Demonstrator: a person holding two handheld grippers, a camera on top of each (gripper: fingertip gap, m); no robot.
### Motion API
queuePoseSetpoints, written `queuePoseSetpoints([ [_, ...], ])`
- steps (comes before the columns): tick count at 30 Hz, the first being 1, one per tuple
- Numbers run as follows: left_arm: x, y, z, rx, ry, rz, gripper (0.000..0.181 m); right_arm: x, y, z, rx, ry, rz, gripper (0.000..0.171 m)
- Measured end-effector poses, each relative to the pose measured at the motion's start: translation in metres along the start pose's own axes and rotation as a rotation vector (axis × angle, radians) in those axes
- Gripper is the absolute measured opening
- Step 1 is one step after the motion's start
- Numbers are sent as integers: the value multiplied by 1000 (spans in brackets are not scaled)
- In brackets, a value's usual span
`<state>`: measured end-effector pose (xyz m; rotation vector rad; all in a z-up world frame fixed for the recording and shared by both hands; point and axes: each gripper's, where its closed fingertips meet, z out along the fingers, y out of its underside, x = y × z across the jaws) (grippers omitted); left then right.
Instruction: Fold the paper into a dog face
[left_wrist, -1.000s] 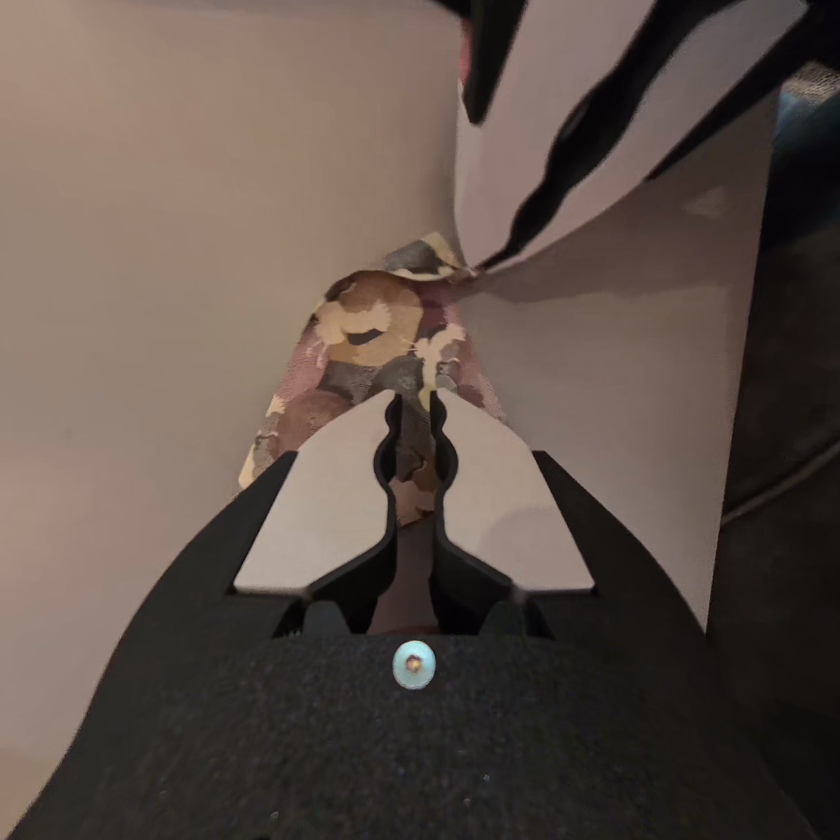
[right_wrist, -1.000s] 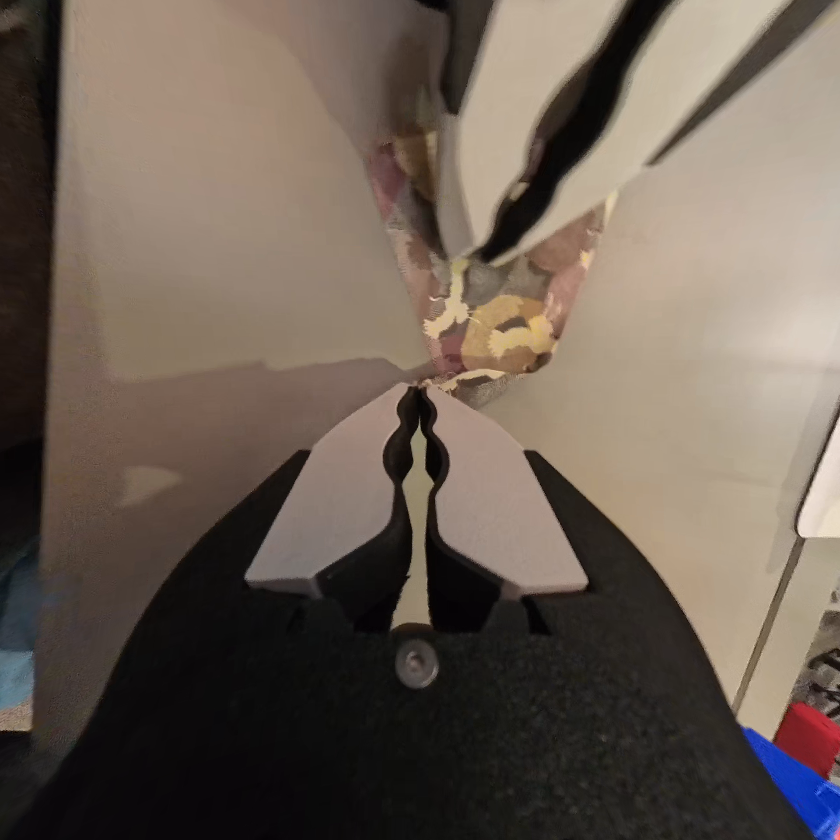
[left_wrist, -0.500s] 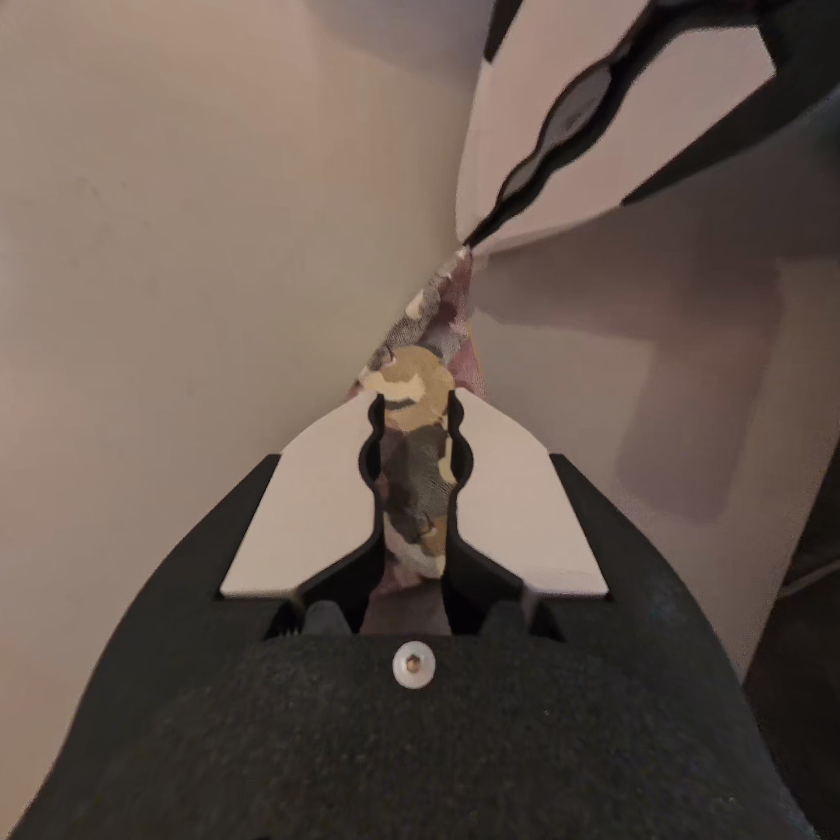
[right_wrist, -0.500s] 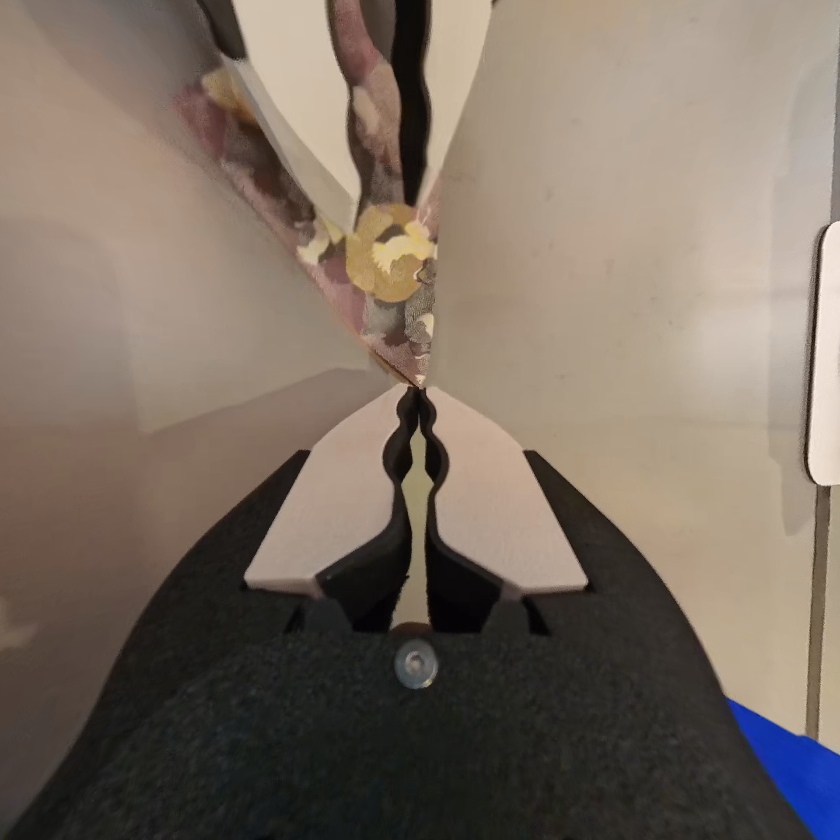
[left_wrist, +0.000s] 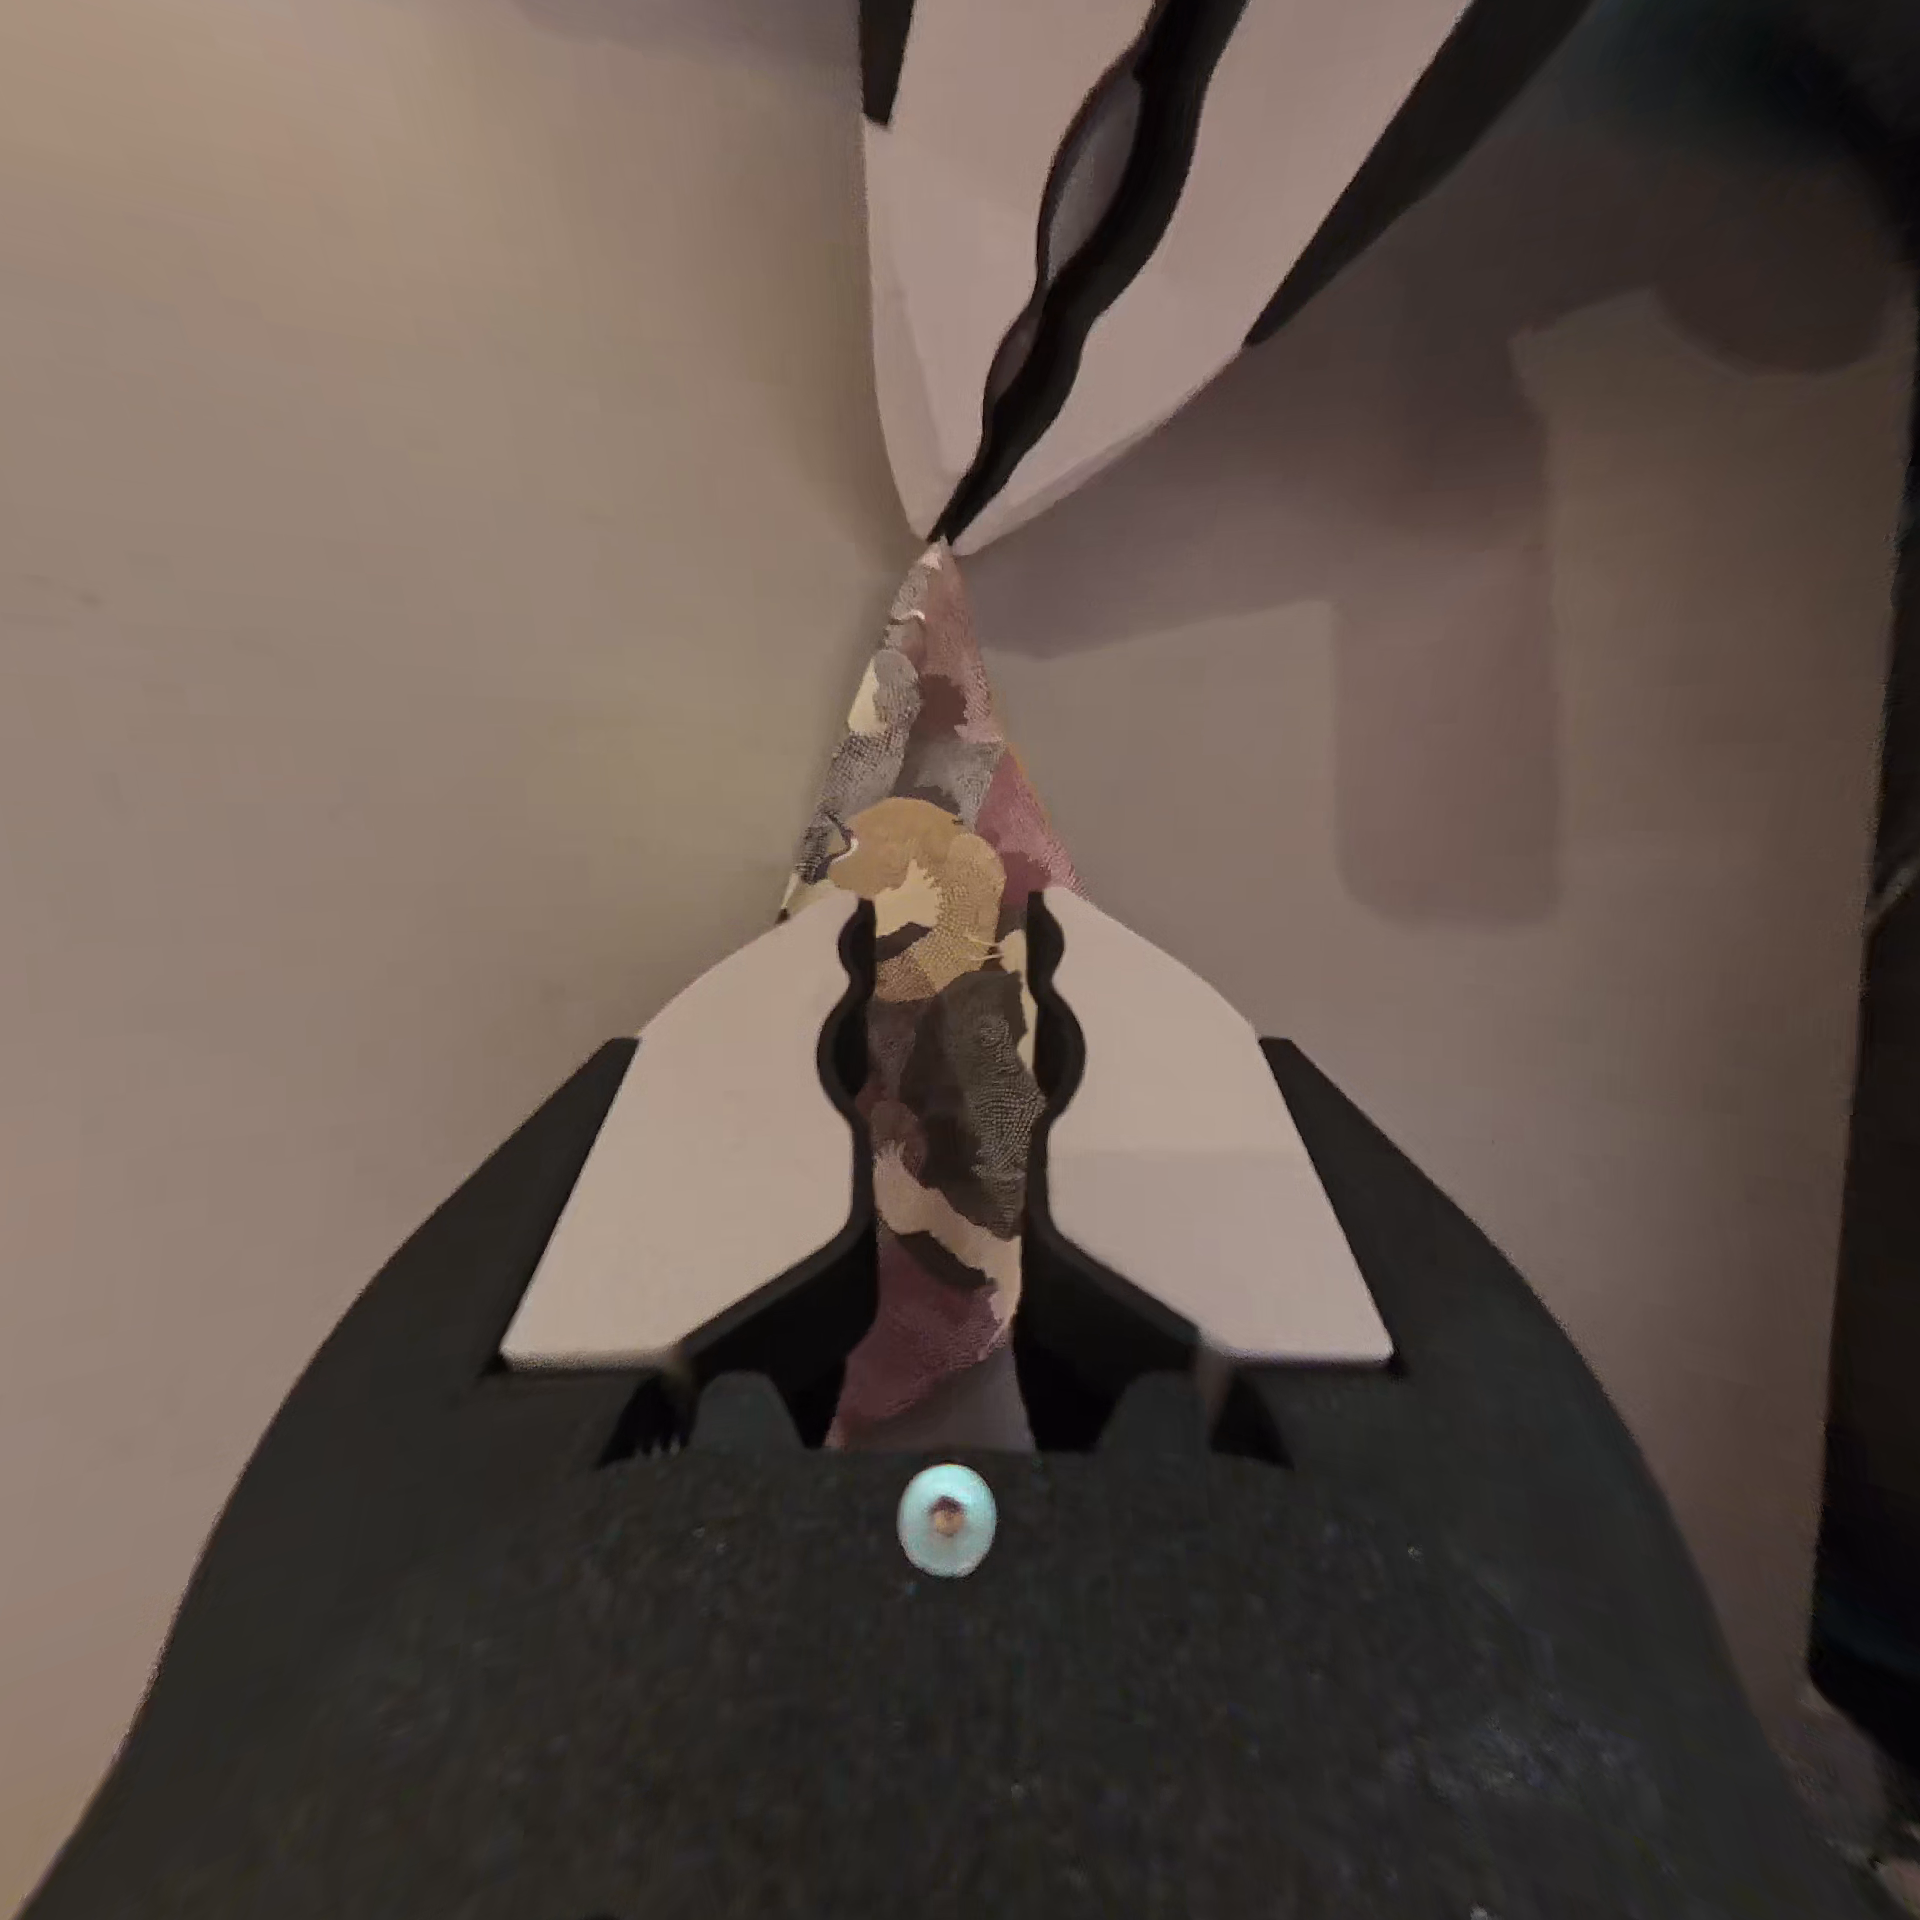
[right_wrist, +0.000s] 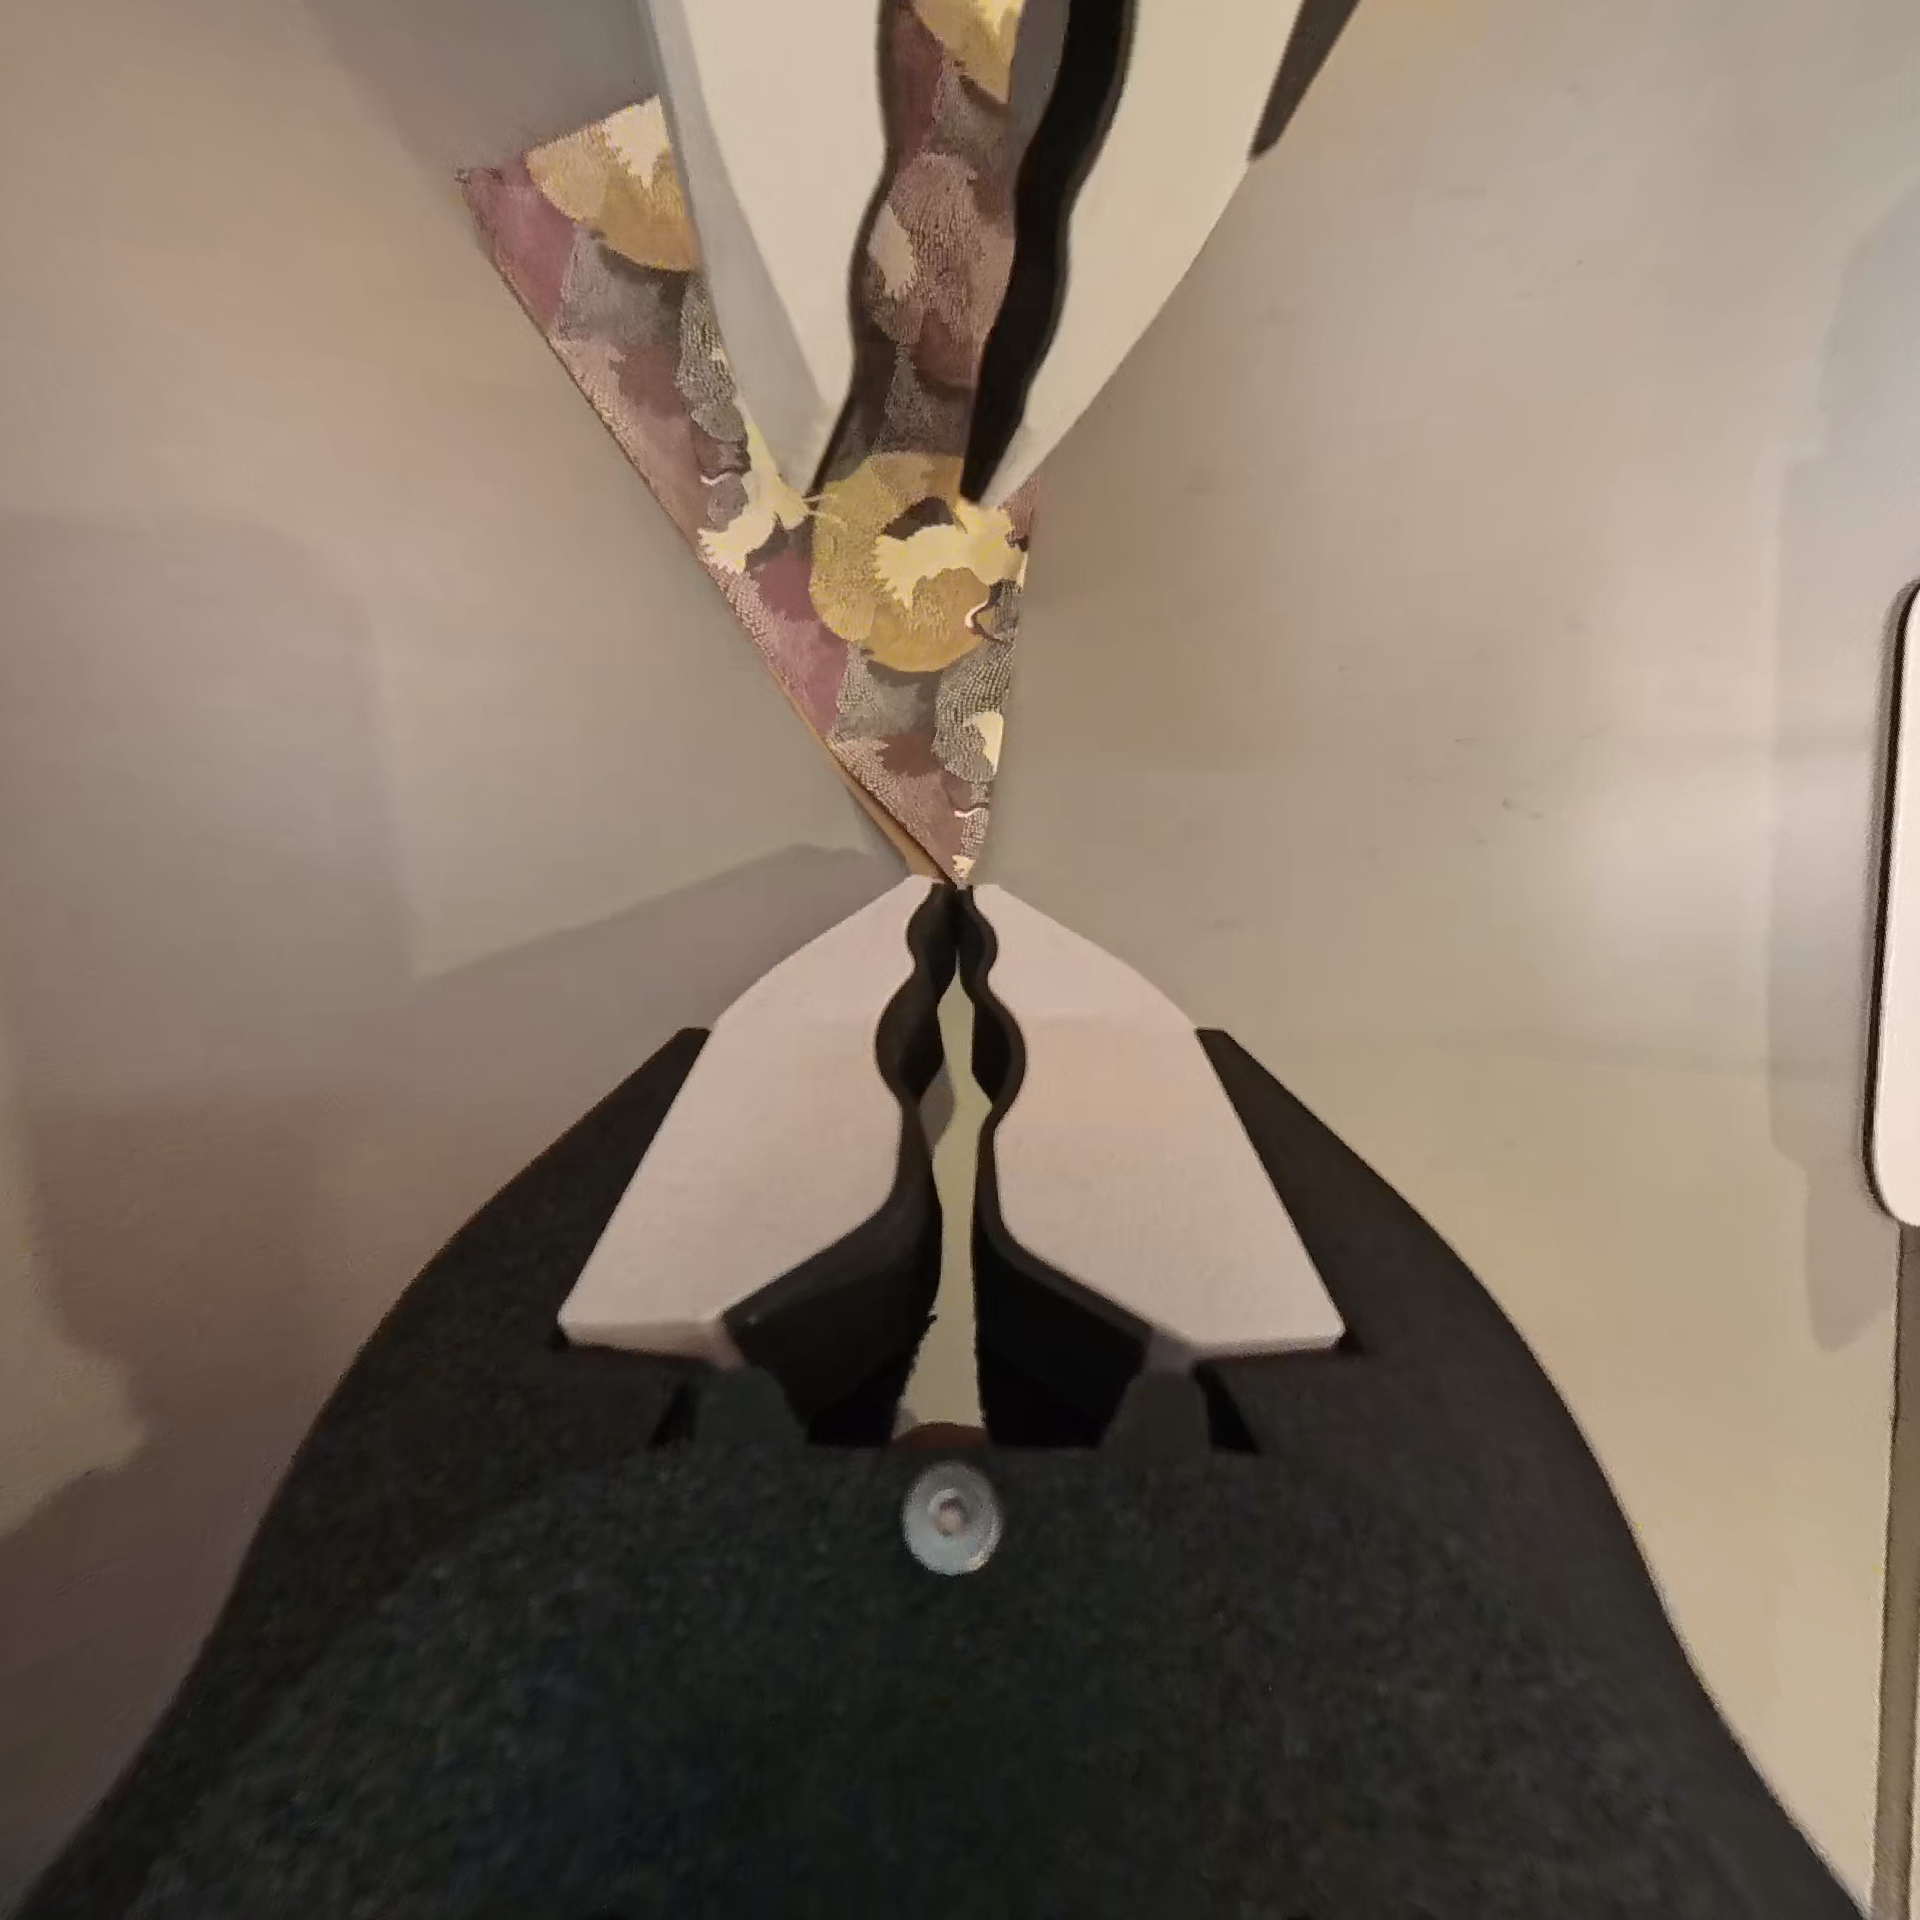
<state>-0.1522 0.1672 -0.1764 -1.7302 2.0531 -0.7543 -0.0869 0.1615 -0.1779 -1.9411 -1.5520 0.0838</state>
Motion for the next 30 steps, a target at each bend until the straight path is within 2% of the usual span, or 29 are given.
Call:
queuePoseSetpoints([
  [3, -6, 12, 10, -58, -12, 10, 25, 4, 3, 1, -8, 4, 9, 0],
  [11, -21, 11, 13, 1, -95, -44, 10, 13, -1, 3, -6, 23, -17, 0],
  [13, -23, 8, 15, 15, -122, -56, 11, 13, -12, -1, 27, 34, -33, 0],
  [18, -22, -2, 22, 42, -150, -85, 30, 0, -25, -6, 50, 22, -67, 0],
  [22, -23, -7, 26, 51, -172, -85, 31, -10, -27, -5, 39, 14, -88, 0],
  [26, -22, -8, 27, 57, -174, -86, 31, -4, -15, -5, -3, 50, -69, 0],
  [30, -14, -9, 28, 50, -186, -99, 27, 23, 10, -5, -65, 118, 10, 0],
])
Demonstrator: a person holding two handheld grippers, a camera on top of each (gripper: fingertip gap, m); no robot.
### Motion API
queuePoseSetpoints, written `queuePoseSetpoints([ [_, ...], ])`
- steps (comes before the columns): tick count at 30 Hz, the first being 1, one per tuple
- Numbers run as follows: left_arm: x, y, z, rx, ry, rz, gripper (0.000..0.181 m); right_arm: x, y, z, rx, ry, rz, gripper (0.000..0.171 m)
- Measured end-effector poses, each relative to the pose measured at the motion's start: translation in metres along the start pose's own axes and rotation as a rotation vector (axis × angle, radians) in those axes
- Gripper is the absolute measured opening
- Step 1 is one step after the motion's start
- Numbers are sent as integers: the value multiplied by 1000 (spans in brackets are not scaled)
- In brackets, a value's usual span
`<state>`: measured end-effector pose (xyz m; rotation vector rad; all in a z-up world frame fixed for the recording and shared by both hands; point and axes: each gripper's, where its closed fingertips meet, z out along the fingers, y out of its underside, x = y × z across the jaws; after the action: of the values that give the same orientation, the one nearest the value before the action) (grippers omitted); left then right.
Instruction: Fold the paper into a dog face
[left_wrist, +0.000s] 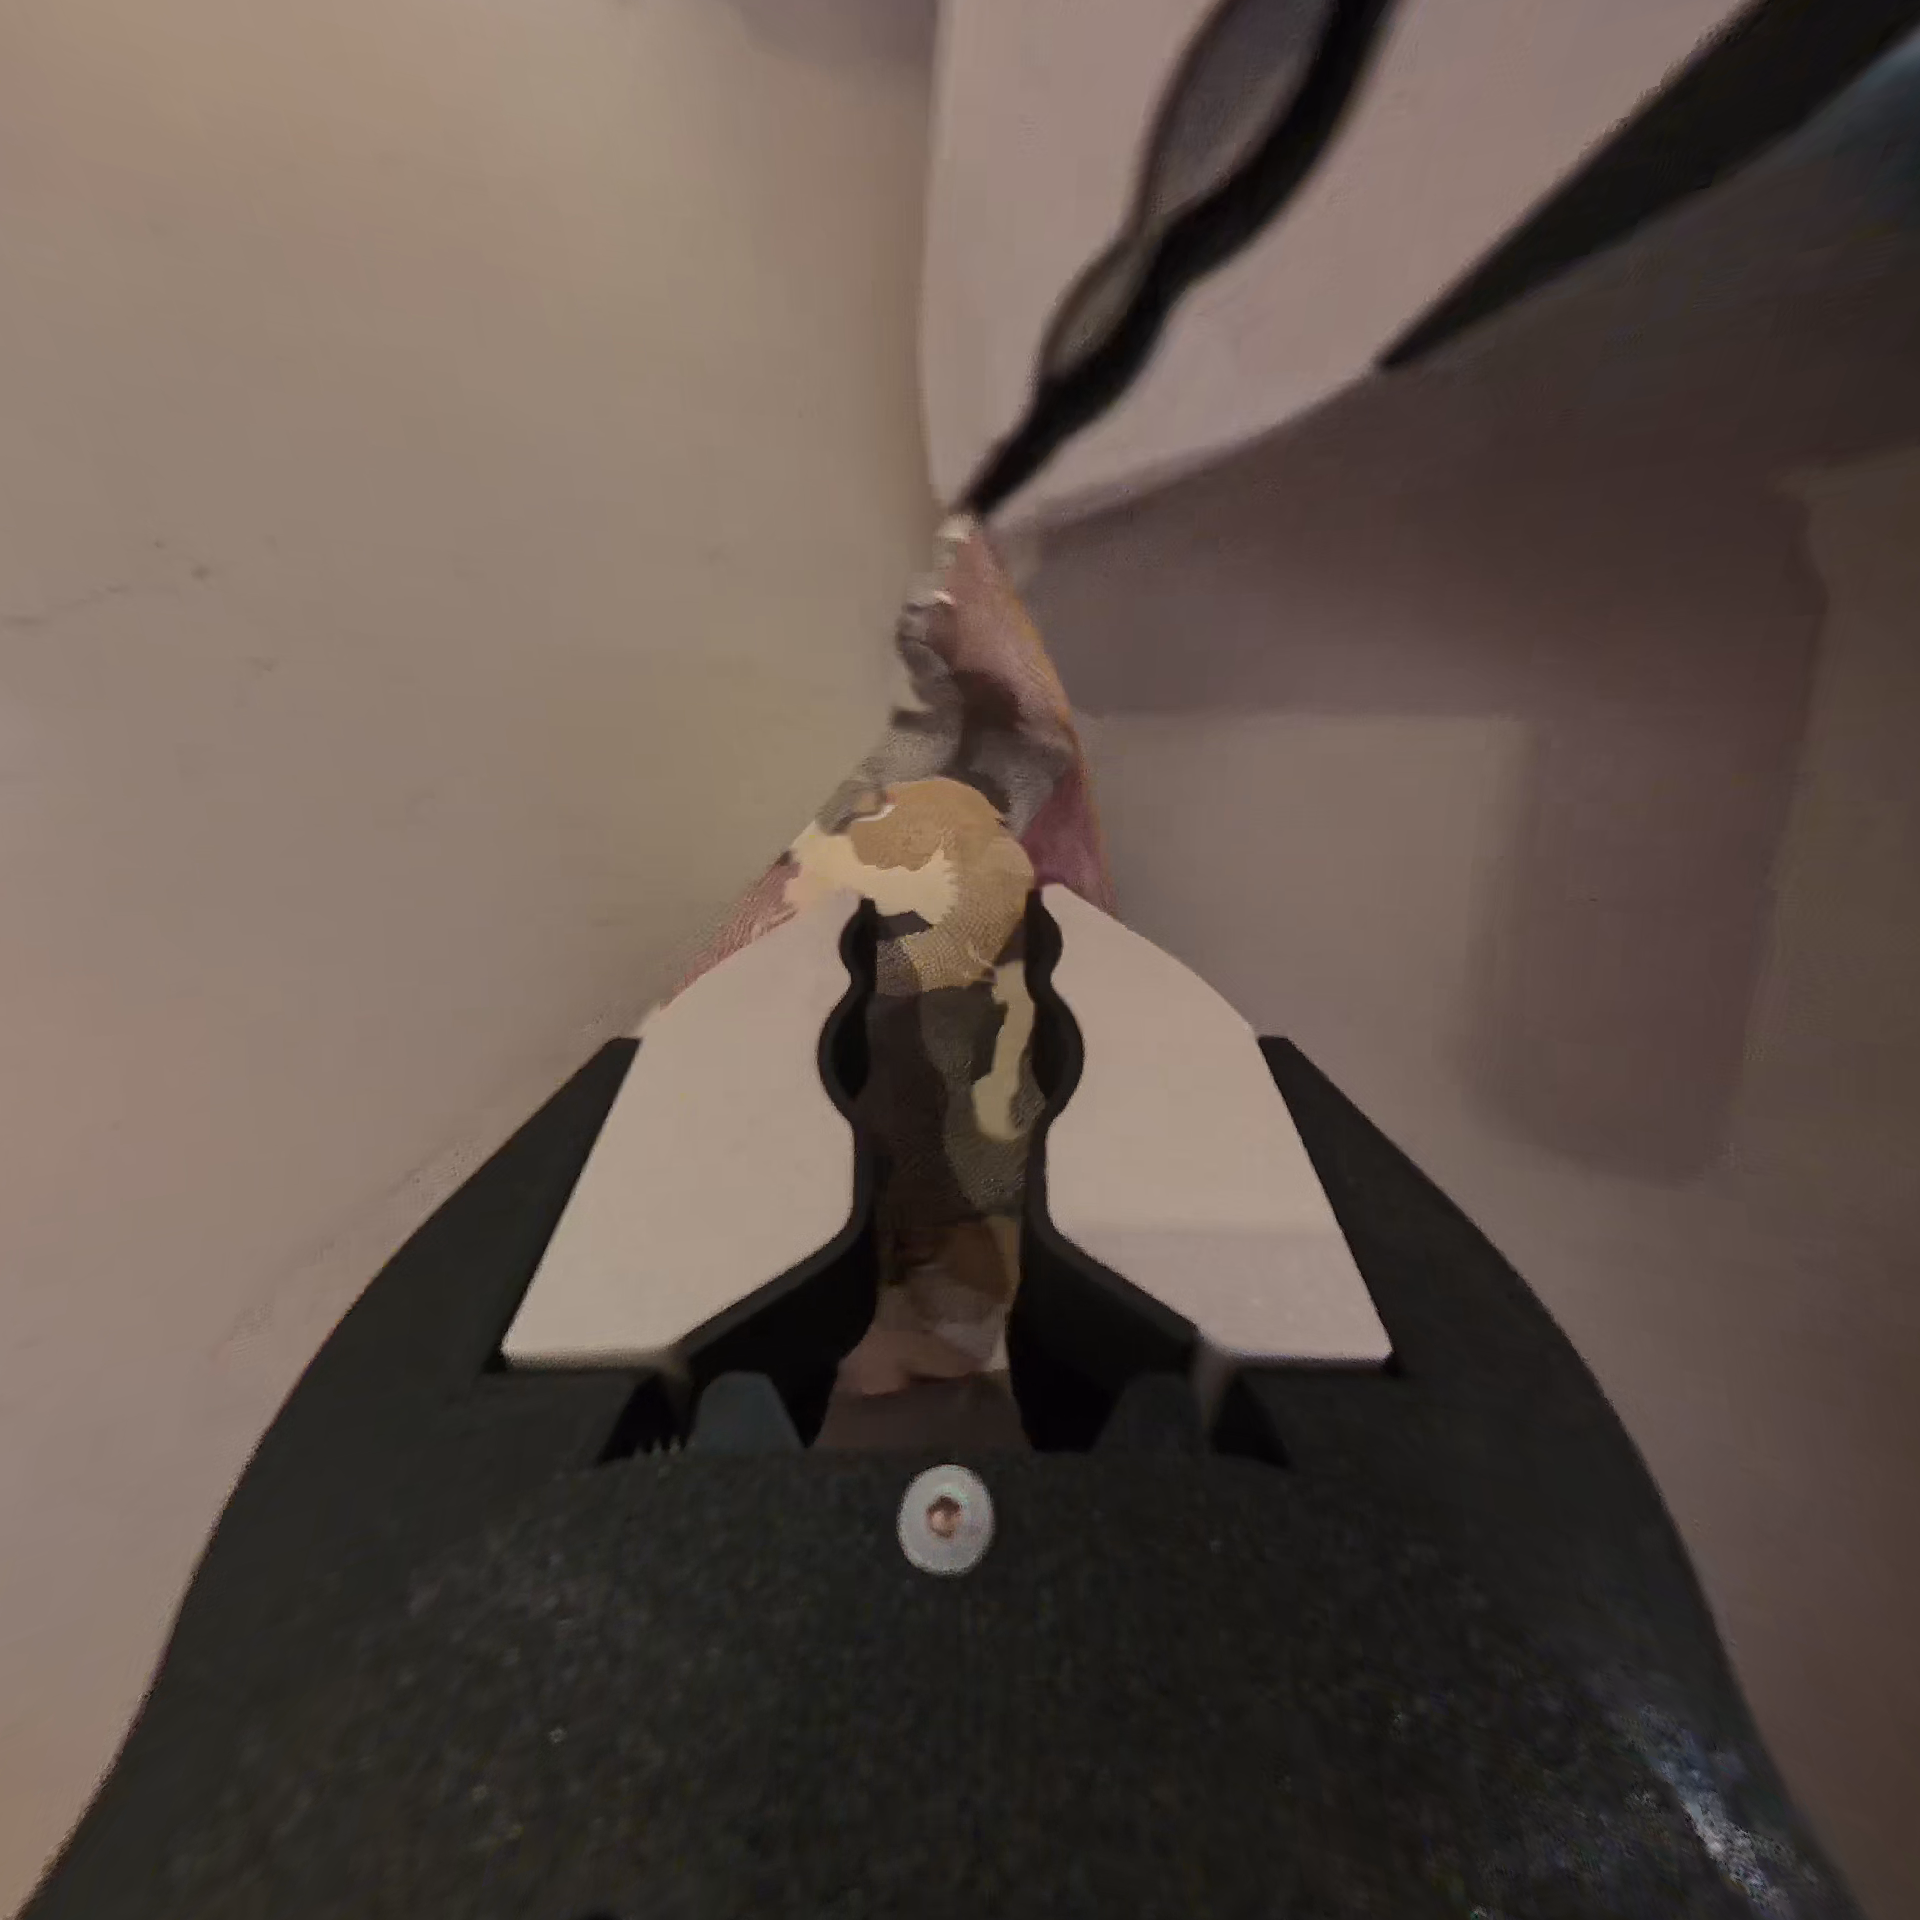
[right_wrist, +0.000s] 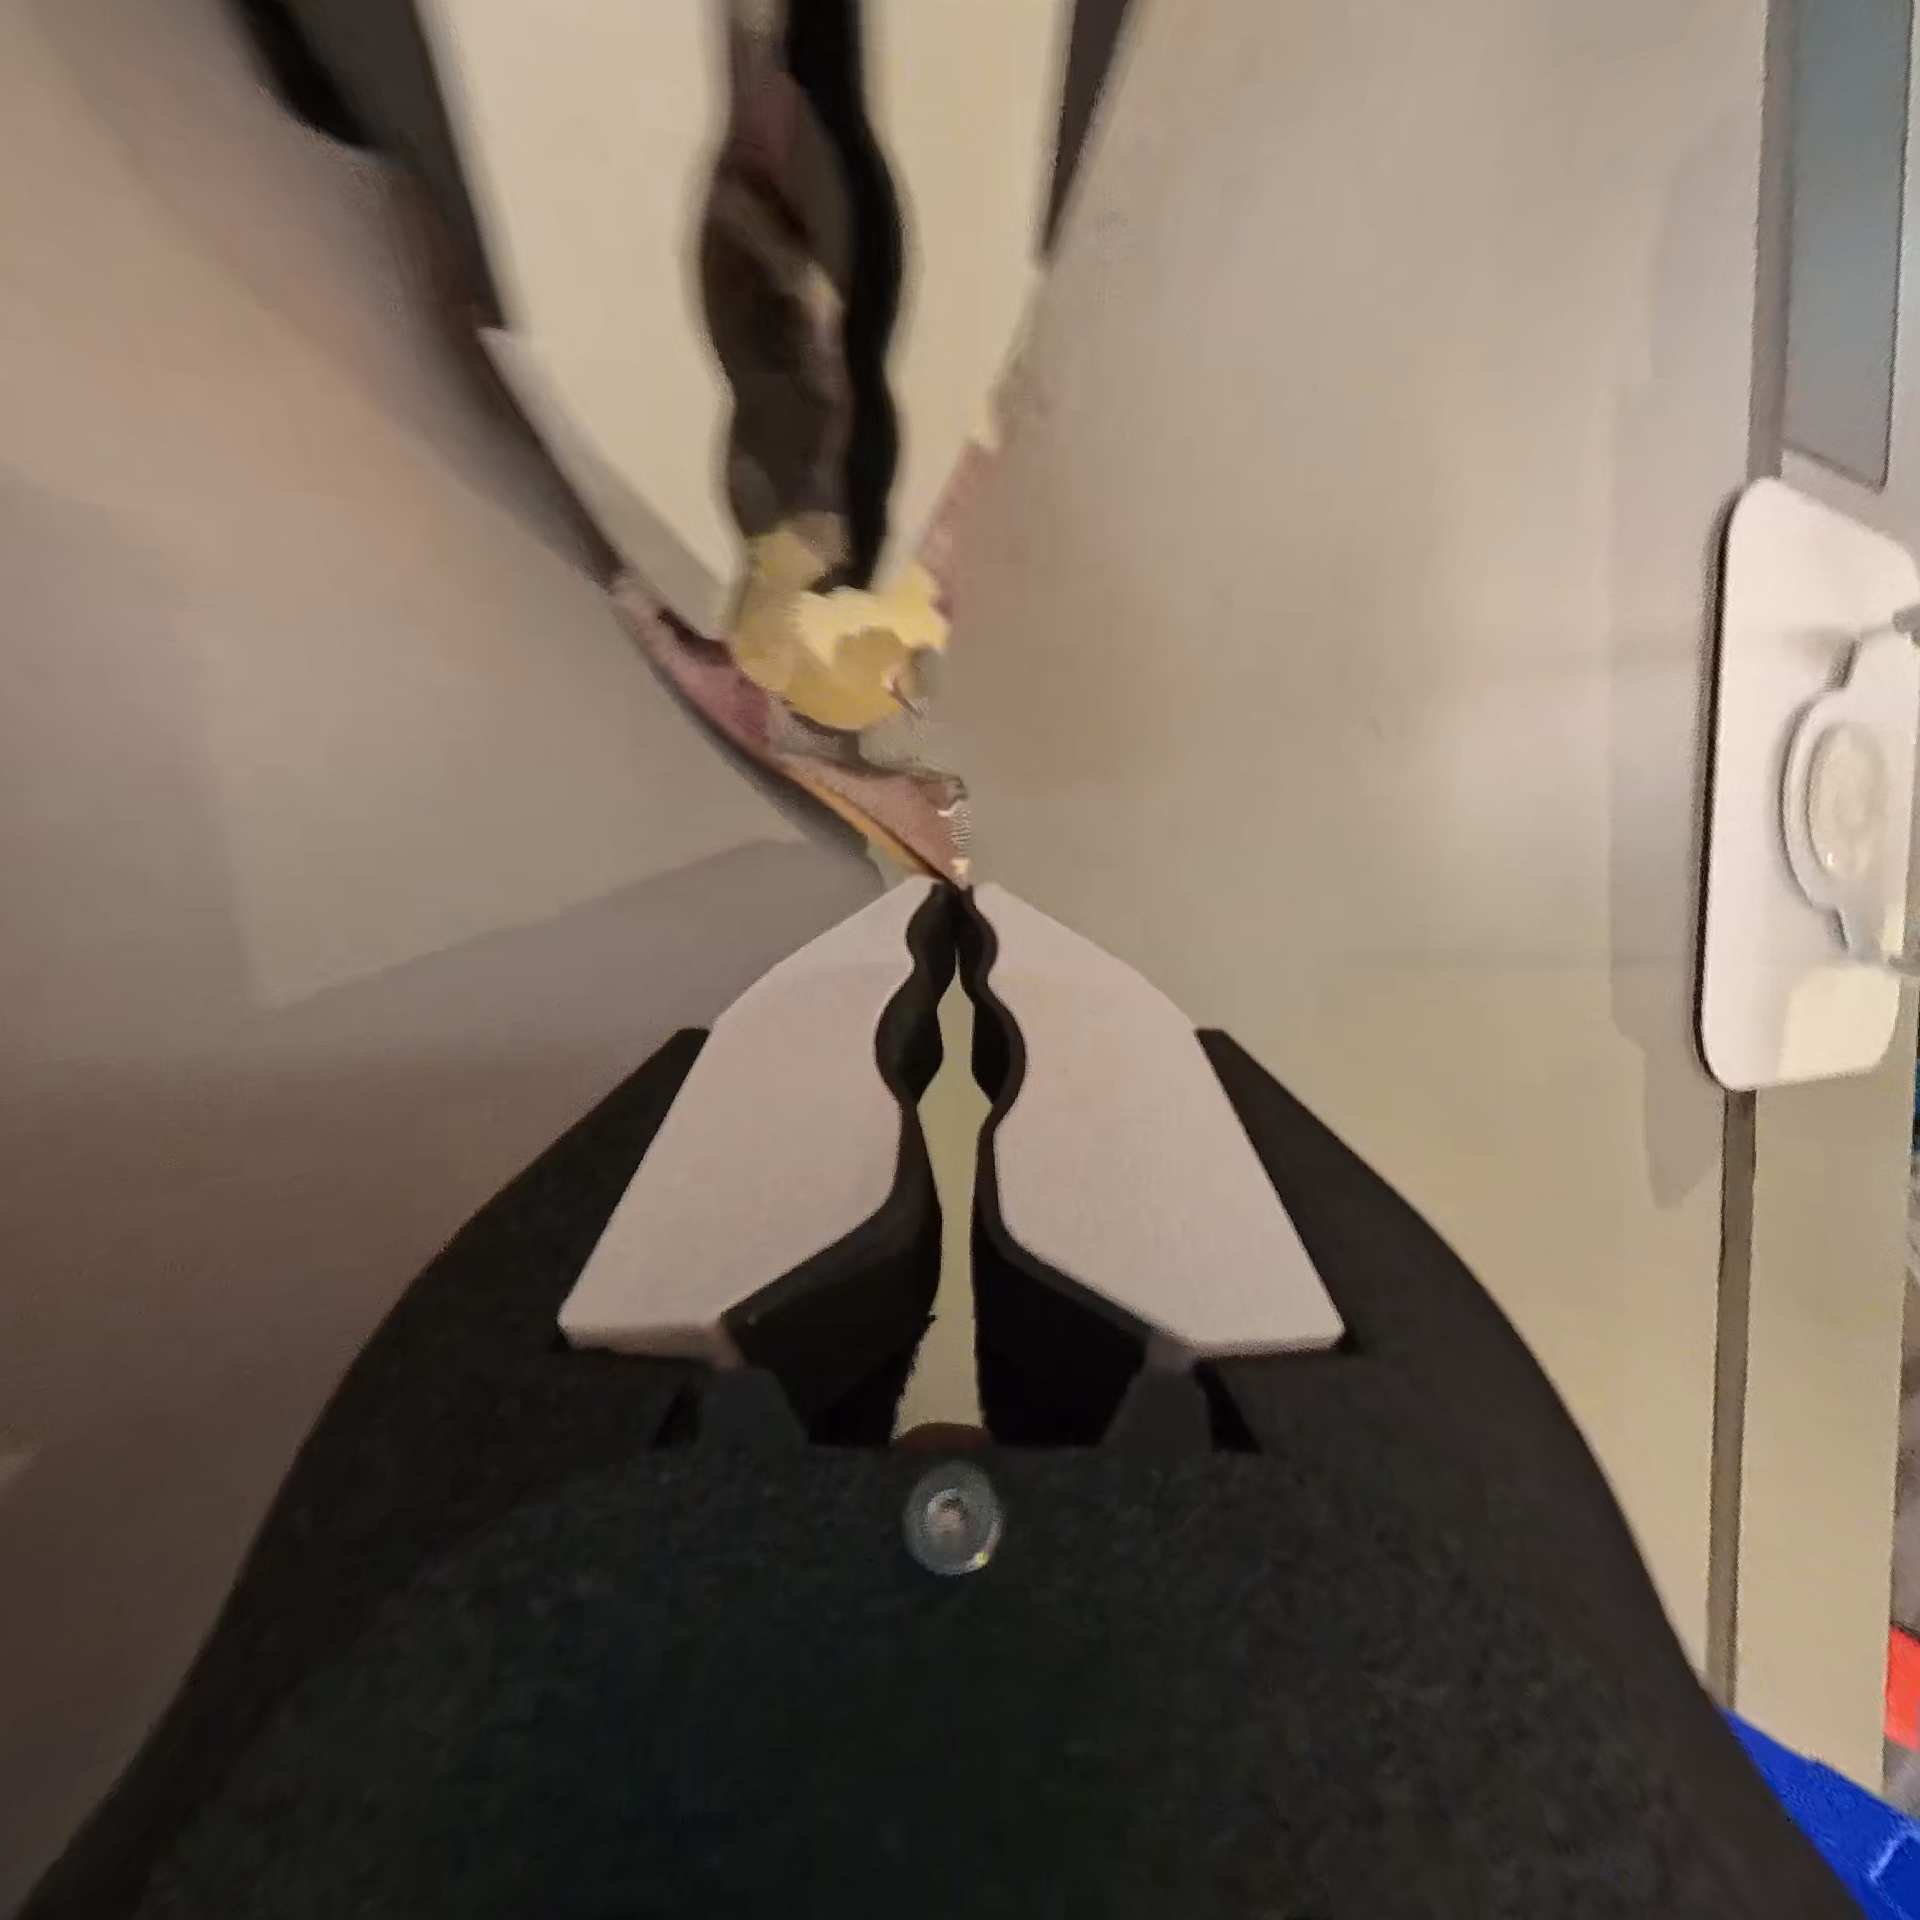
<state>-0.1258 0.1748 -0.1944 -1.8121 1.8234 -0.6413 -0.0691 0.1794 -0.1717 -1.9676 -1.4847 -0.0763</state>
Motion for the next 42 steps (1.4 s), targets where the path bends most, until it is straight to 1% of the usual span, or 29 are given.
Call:
queuePoseSetpoints([
  [3, 7, -3, 2, -6, -8, -21, 32, 18, 11, 8, -37, 39, 44, 0],
  [5, 11, -4, 3, -16, 3, -24, 42, 24, 13, 14, -53, 47, 35, 0],
  [7, 7, -4, 3, -26, -2, -33, 42, 26, 8, 17, -47, 44, 16, 0],
  [9, -4, 0, 1, -47, -24, -43, 49, 27, 4, 18, -36, 38, 11, 0],
  [14, -20, 4, -5, -66, -66, -22, 50, 26, 3, 20, -29, 25, -12, 0],
  [19, -30, -5, -12, -31, -79, 5, 55, 25, 4, 22, -29, 15, -19, 0],
  [22, -33, -6, -11, -32, -46, 19, 55, 27, 4, 22, -31, 15, -21, 0],
  [27, -36, -5, -7, -22, 32, 33, 45, 28, 6, 23, -37, 10, -21, 0],
  [29, -35, -3, -4, -31, 58, 40, 45, 28, 8, 23, -41, 9, -20, 0],
  [31, -36, 1, 0, -47, 56, 54, 46, 29, 10, 23, -46, 9, -18, 0],
  [37, -37, -1, 2, -11, 56, 50, 44, 28, 11, 24, -57, 9, -27, 0],
  [42, -37, -1, 2, -7, 50, 44, 44, 20, -9, 17, -9, 21, -81, 0],
])
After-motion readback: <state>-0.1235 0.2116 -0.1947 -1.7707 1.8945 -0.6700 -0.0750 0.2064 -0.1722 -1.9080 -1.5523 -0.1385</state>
